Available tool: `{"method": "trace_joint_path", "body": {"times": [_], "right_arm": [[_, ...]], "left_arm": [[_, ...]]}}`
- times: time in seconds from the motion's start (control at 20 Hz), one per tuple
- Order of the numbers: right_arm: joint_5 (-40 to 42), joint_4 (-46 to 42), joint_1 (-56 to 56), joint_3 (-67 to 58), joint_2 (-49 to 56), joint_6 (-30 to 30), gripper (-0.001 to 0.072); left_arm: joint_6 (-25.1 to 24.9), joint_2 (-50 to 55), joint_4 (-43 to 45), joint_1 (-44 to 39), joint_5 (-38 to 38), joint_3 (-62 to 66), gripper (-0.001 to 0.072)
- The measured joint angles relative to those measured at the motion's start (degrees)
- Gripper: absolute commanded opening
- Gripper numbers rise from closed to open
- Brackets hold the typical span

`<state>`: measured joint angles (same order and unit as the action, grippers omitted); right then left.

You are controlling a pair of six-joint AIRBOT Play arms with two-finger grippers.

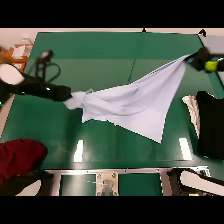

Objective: Fold the shirts.

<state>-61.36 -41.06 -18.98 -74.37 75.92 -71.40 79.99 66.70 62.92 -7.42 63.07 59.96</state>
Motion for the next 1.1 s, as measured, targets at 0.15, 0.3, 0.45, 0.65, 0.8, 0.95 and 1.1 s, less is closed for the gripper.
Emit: {"method": "trace_joint_path", "body": {"times": [0.15,0.3,0.45,0.65,0.8,0.95,1.1], "right_arm": [[2.3,0.9,1.9,2.3,8.4,0.5,0.0080],[2.3,1.5,0.9,2.2,12.1,0.8,0.0298],[-3.6,1.5,-2.9,1.2,12.8,0.5,0.0296],[-13.2,-2.2,-8.6,6.1,8.6,0.0,0.0281],[-15.2,-6.2,-11.9,16.6,1.1,-1.7,0.0289],[-13.5,-8.7,-13.4,29.1,-6.9,-3.9,0.0292],[-9.9,-10.0,-14.0,39.9,-11.8,-6.0,0.0359]], "left_arm": [[-2.2,9.1,-1.6,0.1,-3.8,0.8,0.0024],[-3.2,16.5,-2.2,2.0,-4.1,7.9,0.0376],[-3.3,19.9,-3.1,6.2,-0.1,15.5,0.0604],[-3.4,20.9,-3.5,13.2,11.9,19.4,0.0604],[-4.2,18.7,-4.3,16.1,18.3,13.0,0.0603],[-6.9,13.9,-7.5,17.2,19.3,0.5,0.0603],[-10.3,9.3,-13.3,17.6,15.2,-11.1,0.0550]]}}
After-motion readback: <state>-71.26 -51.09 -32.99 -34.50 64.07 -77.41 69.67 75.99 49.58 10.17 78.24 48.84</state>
